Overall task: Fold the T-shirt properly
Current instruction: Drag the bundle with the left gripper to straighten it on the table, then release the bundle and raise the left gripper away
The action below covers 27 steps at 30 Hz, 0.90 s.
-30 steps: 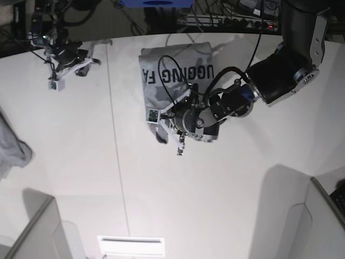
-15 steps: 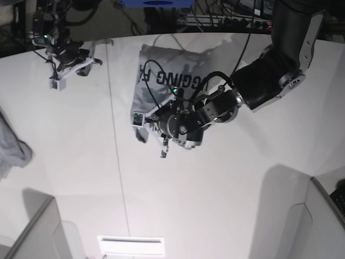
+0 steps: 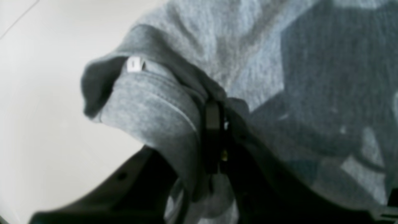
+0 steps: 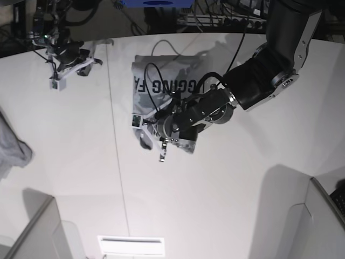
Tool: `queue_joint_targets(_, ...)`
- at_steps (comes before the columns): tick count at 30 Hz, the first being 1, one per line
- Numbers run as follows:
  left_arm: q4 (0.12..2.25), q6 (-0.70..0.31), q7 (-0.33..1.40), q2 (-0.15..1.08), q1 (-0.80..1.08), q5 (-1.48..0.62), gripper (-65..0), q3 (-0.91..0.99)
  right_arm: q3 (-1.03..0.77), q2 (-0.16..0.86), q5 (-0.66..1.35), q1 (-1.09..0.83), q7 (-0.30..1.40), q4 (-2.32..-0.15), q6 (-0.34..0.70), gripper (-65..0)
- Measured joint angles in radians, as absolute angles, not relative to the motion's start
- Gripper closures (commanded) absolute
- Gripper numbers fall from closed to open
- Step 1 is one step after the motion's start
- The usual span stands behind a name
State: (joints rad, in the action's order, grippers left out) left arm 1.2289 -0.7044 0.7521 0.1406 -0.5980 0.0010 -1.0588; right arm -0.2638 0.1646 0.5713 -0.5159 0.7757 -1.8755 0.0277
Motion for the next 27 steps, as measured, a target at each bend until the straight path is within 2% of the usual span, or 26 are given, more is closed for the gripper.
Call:
queue_joint_targets(25, 1.177, -0.704, 0.749, 0.109, -0.602, 0.015, 0.0, -1.016, -0.264, 0.164, 0.572, -0.516, 0.776, -1.875, 0.028, 0.0)
queue_joint_targets(26, 1.174, -0.704, 0.752, 0.107, -0.605, 0.015, -2.0, -1.016, -0.264, 0.165, 0.572, -0.516, 0.776, -1.876, 0.028, 0.0)
queue_joint_targets(27, 1.173, -0.705, 0.753, 0.105, -0.61, 0.015, -7.6, -1.016, -0.264, 0.165, 0.572, -0.516, 0.776, -1.875, 0.028, 0.0)
